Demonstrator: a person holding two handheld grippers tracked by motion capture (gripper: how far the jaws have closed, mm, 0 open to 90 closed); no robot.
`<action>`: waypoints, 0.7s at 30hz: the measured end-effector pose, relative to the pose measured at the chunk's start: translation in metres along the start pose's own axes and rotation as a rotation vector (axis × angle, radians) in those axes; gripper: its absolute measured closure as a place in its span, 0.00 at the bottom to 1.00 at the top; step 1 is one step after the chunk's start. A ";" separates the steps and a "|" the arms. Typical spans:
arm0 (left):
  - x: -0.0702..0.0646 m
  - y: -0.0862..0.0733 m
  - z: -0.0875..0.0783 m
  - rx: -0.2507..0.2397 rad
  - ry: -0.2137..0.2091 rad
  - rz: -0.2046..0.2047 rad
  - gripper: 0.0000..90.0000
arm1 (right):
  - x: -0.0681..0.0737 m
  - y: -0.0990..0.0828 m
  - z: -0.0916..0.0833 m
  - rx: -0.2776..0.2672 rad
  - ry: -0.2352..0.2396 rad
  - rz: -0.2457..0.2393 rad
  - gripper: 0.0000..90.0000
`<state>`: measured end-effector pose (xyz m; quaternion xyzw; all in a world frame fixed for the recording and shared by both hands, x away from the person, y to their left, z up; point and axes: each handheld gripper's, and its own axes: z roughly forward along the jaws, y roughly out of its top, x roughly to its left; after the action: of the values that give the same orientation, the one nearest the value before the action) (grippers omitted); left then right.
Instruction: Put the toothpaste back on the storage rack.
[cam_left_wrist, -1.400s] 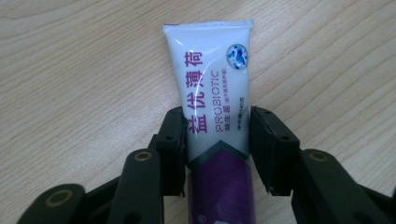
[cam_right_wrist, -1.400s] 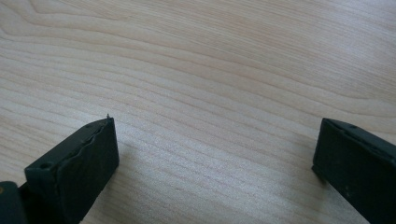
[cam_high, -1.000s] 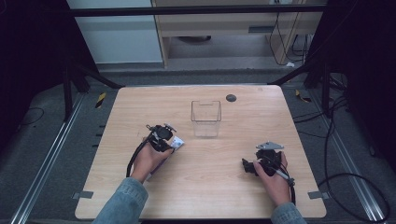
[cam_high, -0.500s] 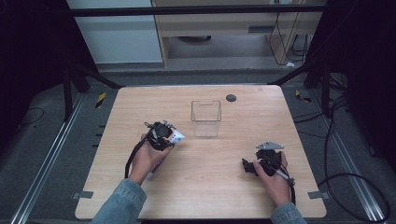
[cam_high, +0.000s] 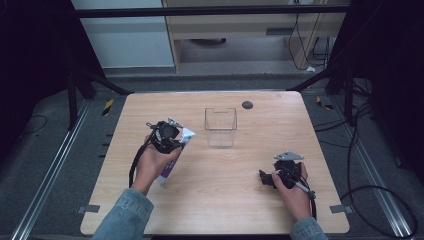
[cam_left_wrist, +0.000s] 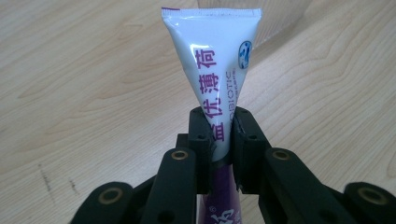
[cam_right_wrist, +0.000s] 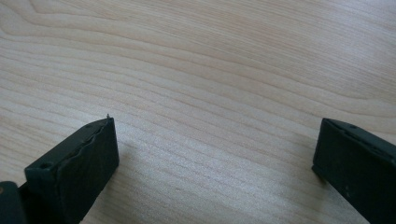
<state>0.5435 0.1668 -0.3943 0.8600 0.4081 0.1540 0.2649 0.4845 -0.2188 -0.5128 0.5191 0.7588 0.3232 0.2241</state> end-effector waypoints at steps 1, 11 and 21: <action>0.000 0.000 -0.002 -0.002 0.004 -0.002 0.88 | 0.000 0.000 0.000 0.000 0.000 0.000 0.00; 0.007 0.004 -0.023 -0.064 0.027 -0.017 0.89 | 0.000 0.000 0.000 -0.001 0.000 0.000 0.00; 0.008 0.012 -0.036 -0.109 0.028 -0.017 0.88 | 0.000 0.000 0.000 0.000 0.006 -0.001 0.00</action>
<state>0.5386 0.1783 -0.3572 0.8384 0.4102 0.1857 0.3071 0.4843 -0.2185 -0.5128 0.5179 0.7597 0.3244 0.2221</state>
